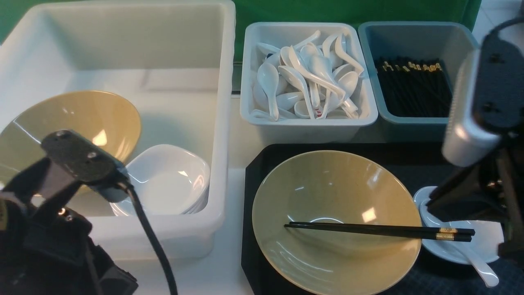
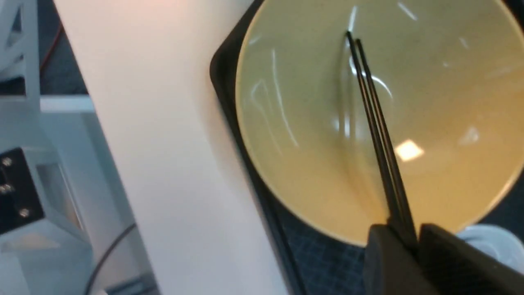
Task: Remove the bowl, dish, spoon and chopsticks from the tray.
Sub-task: Use the right arm to grab a chopstick
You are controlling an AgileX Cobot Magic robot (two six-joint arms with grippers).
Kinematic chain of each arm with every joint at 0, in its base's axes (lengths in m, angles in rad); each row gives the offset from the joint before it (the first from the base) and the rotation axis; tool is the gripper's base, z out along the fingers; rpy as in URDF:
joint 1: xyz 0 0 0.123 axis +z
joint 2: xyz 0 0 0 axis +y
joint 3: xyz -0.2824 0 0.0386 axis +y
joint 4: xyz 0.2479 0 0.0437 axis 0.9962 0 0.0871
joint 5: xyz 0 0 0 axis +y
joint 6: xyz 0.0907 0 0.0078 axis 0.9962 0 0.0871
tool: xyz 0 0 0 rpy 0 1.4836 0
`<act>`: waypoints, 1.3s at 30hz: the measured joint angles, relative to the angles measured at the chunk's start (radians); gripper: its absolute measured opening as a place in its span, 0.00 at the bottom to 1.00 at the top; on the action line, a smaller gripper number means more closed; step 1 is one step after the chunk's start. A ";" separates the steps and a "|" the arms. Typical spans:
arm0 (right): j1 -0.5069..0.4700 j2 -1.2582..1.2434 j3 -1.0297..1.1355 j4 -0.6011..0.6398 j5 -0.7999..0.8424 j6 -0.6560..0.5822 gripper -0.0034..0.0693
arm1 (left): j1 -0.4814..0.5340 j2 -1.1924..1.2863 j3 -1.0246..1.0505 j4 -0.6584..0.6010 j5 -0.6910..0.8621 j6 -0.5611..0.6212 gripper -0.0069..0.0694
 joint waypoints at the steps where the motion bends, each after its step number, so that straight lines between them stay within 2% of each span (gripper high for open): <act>1: 0.008 0.009 -0.009 -0.009 0.000 0.000 0.28 | -0.005 0.004 -0.001 0.005 -0.001 0.001 0.08; 2: 0.048 0.098 -0.048 -0.065 -0.001 0.000 0.39 | -0.045 0.013 -0.004 0.023 -0.010 0.002 0.08; 3: 0.067 0.141 -0.064 -0.093 -0.001 0.000 0.45 | -0.061 0.013 -0.004 0.029 -0.015 0.002 0.08; 5: 0.084 0.192 -0.080 -0.125 -0.003 0.000 0.52 | -0.072 0.013 -0.004 0.034 -0.028 0.003 0.08; 6: 0.109 0.248 -0.097 -0.156 -0.004 0.000 0.59 | -0.083 0.013 -0.004 0.036 -0.041 0.002 0.08; 9: 0.133 0.336 -0.117 -0.193 -0.010 0.000 0.66 | -0.086 0.009 -0.004 0.047 -0.057 0.003 0.08; 13: 0.143 0.473 -0.134 -0.243 -0.019 0.000 0.69 | -0.086 0.005 -0.004 0.086 -0.065 0.003 0.08; 21: 0.143 0.583 -0.140 -0.311 -0.027 0.001 0.69 | -0.086 0.005 -0.004 0.144 -0.083 0.005 0.08; 24: 0.143 0.610 -0.140 -0.315 -0.029 0.001 0.66 | -0.086 0.005 -0.004 0.162 -0.106 0.006 0.08; 26: 0.143 0.623 -0.140 -0.328 -0.030 0.002 0.52 | -0.086 0.005 -0.004 0.168 -0.123 0.007 0.08; 27: 0.143 0.624 -0.140 -0.328 -0.030 0.002 0.50 | -0.086 0.005 -0.004 0.169 -0.124 0.007 0.08; 29: 0.143 0.626 -0.150 -0.339 -0.030 0.011 0.28 | -0.086 0.005 -0.004 0.172 -0.134 0.007 0.08; 31: 0.143 0.623 -0.167 -0.346 -0.030 0.028 0.16 | -0.086 0.005 -0.004 0.172 -0.139 0.008 0.08; 39: 0.140 0.540 -0.254 -0.357 -0.026 0.068 0.15 | -0.086 0.005 -0.004 0.169 -0.149 0.009 0.08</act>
